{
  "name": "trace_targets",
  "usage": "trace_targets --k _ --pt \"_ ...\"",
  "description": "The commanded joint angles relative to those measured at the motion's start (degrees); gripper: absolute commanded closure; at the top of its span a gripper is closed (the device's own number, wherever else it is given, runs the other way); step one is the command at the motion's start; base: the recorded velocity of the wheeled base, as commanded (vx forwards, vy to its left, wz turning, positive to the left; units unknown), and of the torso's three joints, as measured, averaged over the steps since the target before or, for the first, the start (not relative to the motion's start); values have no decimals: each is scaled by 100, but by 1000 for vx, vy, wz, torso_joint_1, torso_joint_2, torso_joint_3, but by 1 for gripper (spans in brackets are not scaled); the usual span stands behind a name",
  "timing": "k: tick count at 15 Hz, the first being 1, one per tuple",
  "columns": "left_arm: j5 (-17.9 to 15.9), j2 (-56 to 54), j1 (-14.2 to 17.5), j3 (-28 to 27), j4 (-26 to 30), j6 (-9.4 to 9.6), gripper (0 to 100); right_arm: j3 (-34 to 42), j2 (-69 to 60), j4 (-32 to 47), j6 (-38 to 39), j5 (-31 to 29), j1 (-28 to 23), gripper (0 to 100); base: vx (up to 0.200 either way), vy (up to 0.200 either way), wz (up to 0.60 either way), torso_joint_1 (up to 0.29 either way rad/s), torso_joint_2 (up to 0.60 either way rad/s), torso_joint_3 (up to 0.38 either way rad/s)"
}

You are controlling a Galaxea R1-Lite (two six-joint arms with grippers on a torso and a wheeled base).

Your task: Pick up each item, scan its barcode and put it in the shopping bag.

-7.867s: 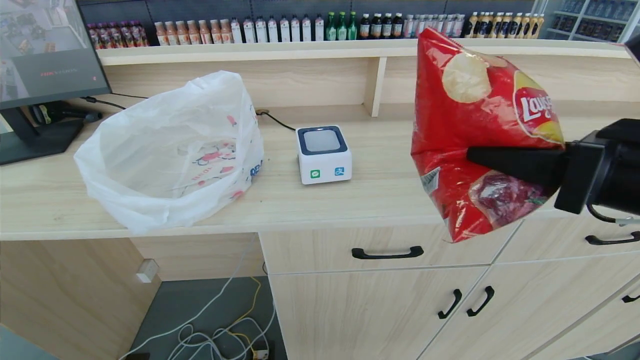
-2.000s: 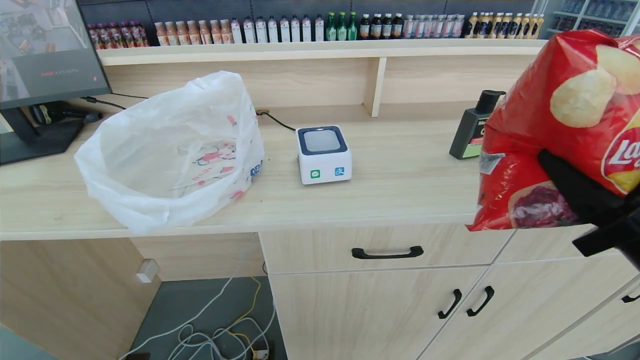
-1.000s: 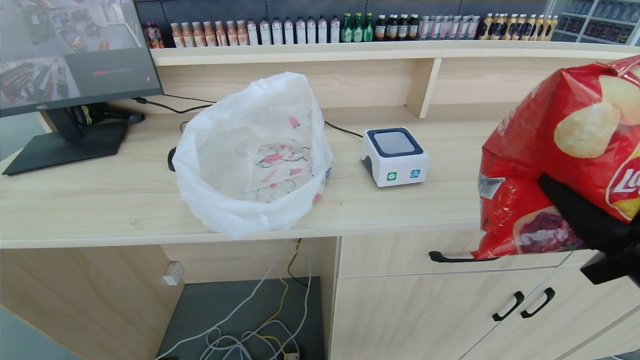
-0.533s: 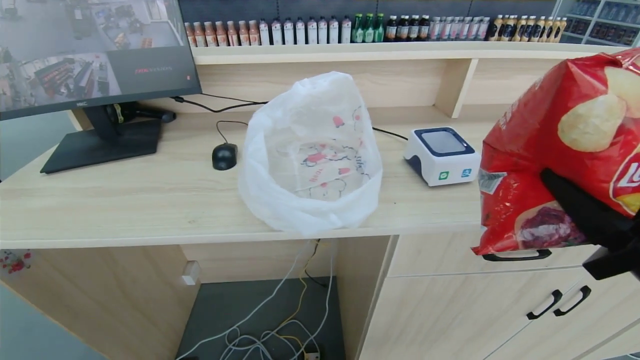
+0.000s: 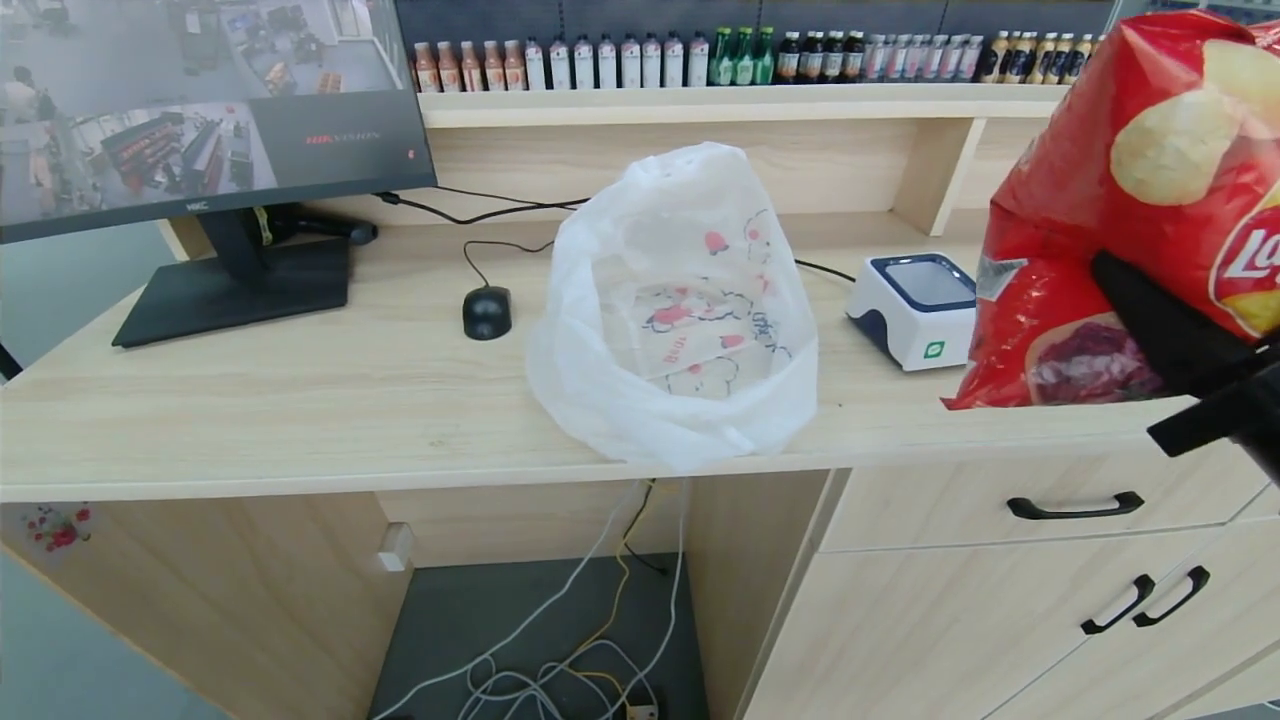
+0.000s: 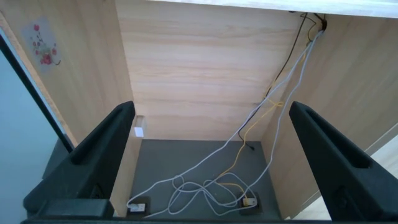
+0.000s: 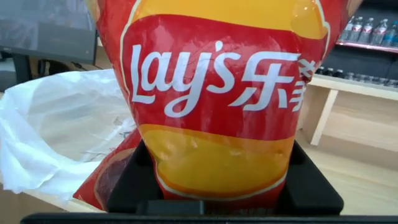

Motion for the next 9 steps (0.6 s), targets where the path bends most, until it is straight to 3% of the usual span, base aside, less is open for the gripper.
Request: trace_targets --k 1,9 --pt "1 -2 7 0 -2 0 0 -231 356 1 -47 -1 -179 100 0 0 0 0 0 0" --pt "-7 -2 7 0 -2 0 0 -1101 1358 -7 -188 8 -662 100 0 0 0 0 0 0"
